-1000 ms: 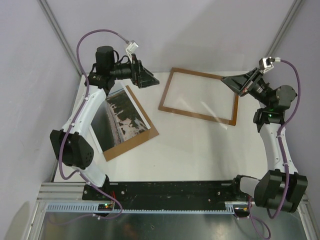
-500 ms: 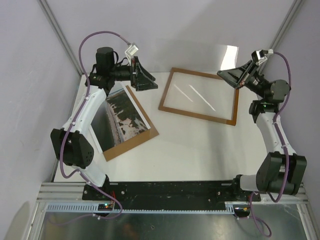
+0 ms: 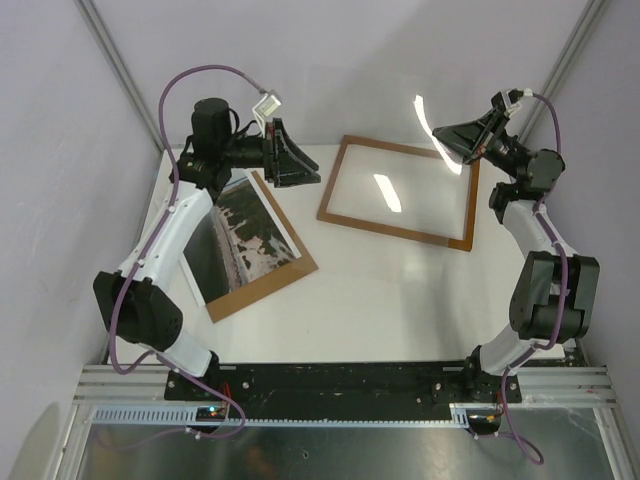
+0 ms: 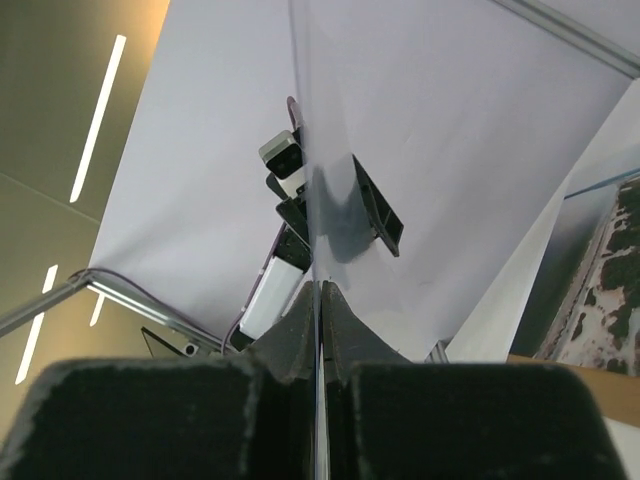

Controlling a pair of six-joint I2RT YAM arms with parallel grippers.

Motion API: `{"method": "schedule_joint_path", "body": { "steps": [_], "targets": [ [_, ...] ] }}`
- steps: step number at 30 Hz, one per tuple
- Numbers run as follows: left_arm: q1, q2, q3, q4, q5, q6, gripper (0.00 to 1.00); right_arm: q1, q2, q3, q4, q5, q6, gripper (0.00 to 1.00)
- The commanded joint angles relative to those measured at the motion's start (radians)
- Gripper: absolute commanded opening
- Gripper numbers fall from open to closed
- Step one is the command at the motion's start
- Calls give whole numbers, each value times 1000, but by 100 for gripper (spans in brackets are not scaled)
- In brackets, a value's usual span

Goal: Put the photo into the frame

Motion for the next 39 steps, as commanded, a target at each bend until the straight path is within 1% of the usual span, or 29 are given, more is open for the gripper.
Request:
{"method": "schedule_joint_path", "body": {
  "steps": [1, 9, 20, 22, 32, 39],
  "targets": [
    [-20, -50, -9, 57, 8, -51, 60, 8, 16, 68, 102, -2, 24, 0],
    [-35, -28, -19, 76, -13, -93, 43, 18, 29, 80, 76, -20, -35, 0],
    [-38, -7, -24, 87, -18, -122, 24, 20, 46, 120, 37, -66, -111, 0],
    [-38, -1, -26, 87, -19, -127, 23, 20, 45, 125, 26, -71, -125, 0],
    [-42, 31, -28, 89, -34, -144, 20, 30, 37, 134, 1, -79, -157, 0],
    [-47, 43, -32, 90, -52, -145, 15, 33, 36, 136, -20, -78, -171, 0]
  ]
}}
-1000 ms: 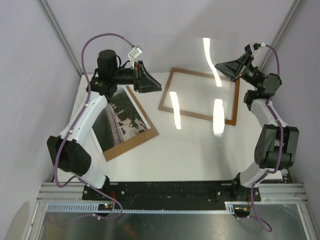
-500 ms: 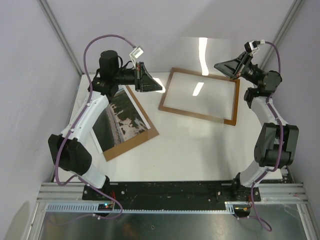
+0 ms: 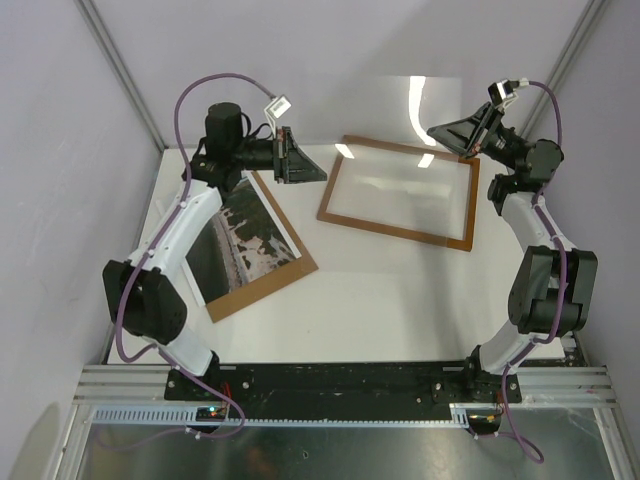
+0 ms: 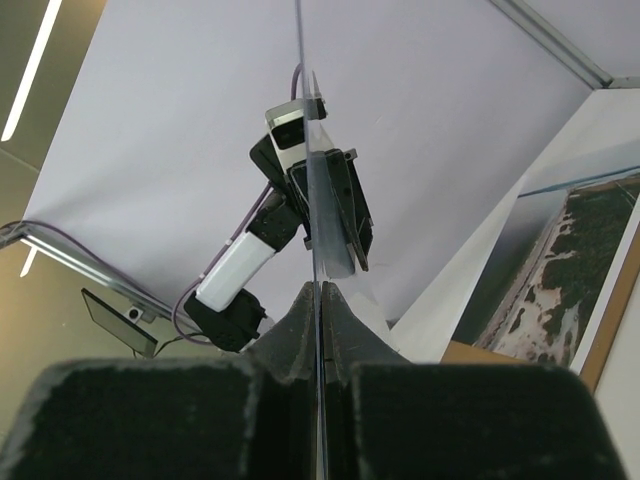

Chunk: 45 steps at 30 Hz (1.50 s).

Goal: Put the photo into the frame

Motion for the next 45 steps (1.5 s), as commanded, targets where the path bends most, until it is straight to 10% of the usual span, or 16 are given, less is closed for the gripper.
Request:
{"method": "schedule_joint_path", "body": {
  "steps": [1, 13, 20, 32, 45],
  "targets": [
    [-16, 4, -5, 36, -17, -14, 15, 18, -12, 44, 0, -6, -27, 0],
    [-20, 17, -3, 51, -40, -30, 17, 38, -24, 43, -116, 2, -124, 0],
    [-19, 16, -8, 58, -51, -39, 1, 36, -39, 42, -254, 0, -242, 0],
    [65, -51, -55, 61, -203, -131, 0, -45, -132, 50, -938, 142, -820, 75],
    [242, -255, -223, 59, -661, -253, 0, 183, -84, 134, -1555, 854, -1457, 90]
  ]
}}
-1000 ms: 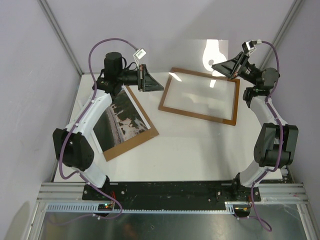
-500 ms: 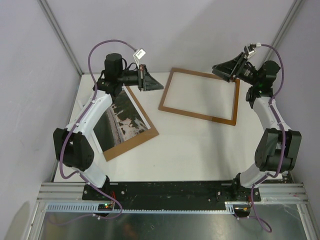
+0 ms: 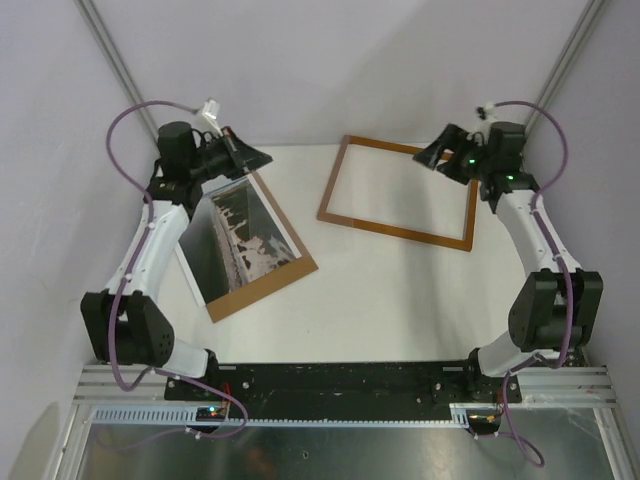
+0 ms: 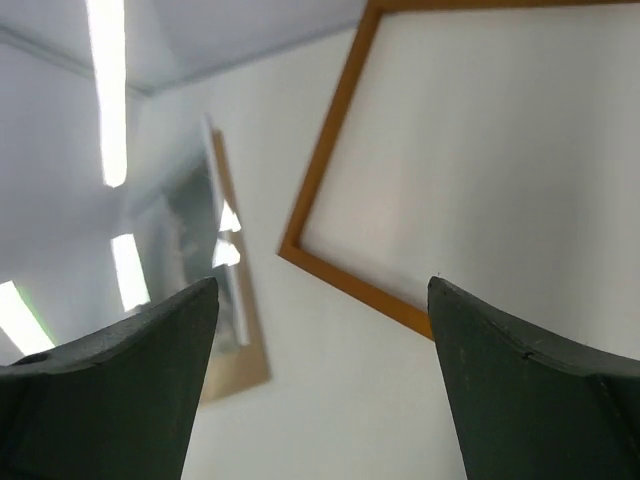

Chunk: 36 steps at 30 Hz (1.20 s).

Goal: Put the photo into the frame

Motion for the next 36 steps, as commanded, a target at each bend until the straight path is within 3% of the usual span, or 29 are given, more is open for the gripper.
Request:
{"method": "schedule_joint_path", "body": {
  "steps": [1, 7, 13, 30, 36],
  "targets": [
    [42, -147, -41, 39, -258, -76, 0, 167, 55, 64, -186, 298, -293, 90],
    [52, -289, -81, 13, -543, -86, 0, 341, 200, 92, -235, 467, -489, 90],
    [52, -381, -84, -19, -685, -50, 0, 471, 359, 139, -281, 572, -631, 90],
    [52, -429, -108, -39, -670, -34, 0, 513, 514, 167, -251, 569, -711, 89],
    [52, -437, -110, -41, -668, -26, 0, 494, 537, 158, -243, 482, -680, 89]
  ]
}}
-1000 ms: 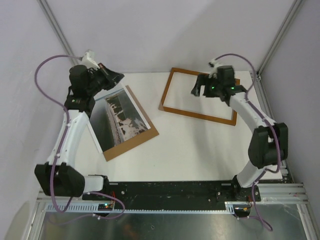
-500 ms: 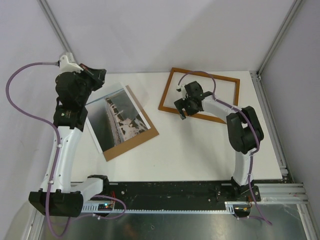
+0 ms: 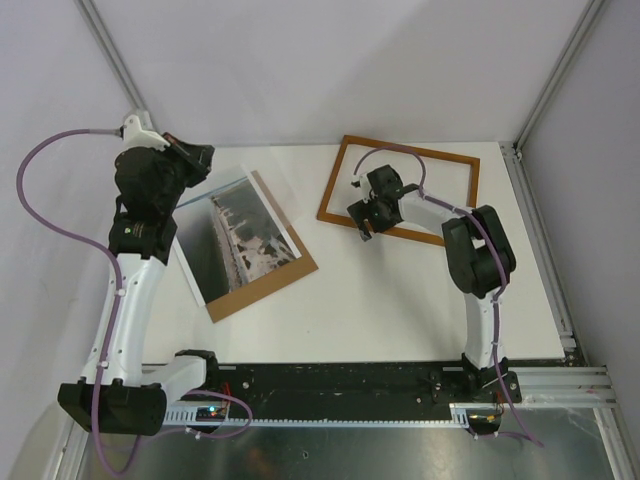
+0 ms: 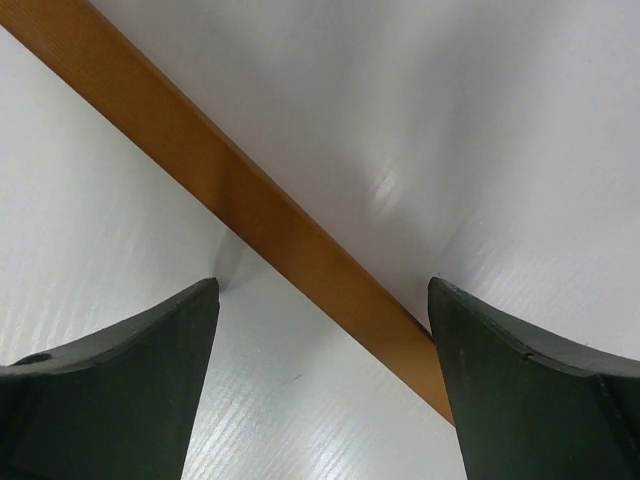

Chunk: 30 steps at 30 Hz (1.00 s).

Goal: Put the photo into the frame

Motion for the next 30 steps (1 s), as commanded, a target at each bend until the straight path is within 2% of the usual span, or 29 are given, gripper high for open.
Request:
{"method": "schedule_joint_path", "body": {
  "steps": [1, 9, 17, 21, 26, 30],
  "targets": [
    [5, -42, 2, 46, 0, 22, 0, -13, 0, 16, 22, -59, 5, 89],
    [4, -46, 2, 45, 5, 19, 0, 9, -96, -95, 11, -25, 98, 87],
    [4, -68, -14, 42, 5, 13, 0, 90, -118, -145, -19, 75, 293, 81],
    [4, -79, -21, 37, 4, 14, 0, 107, -123, -145, -27, 107, 379, 72],
    [4, -87, -19, 26, -2, 21, 0, 108, -126, -139, -17, 106, 465, 53],
    [4, -86, -16, 20, 2, 21, 0, 106, -116, -119, -16, 105, 511, 51]
  ]
}}
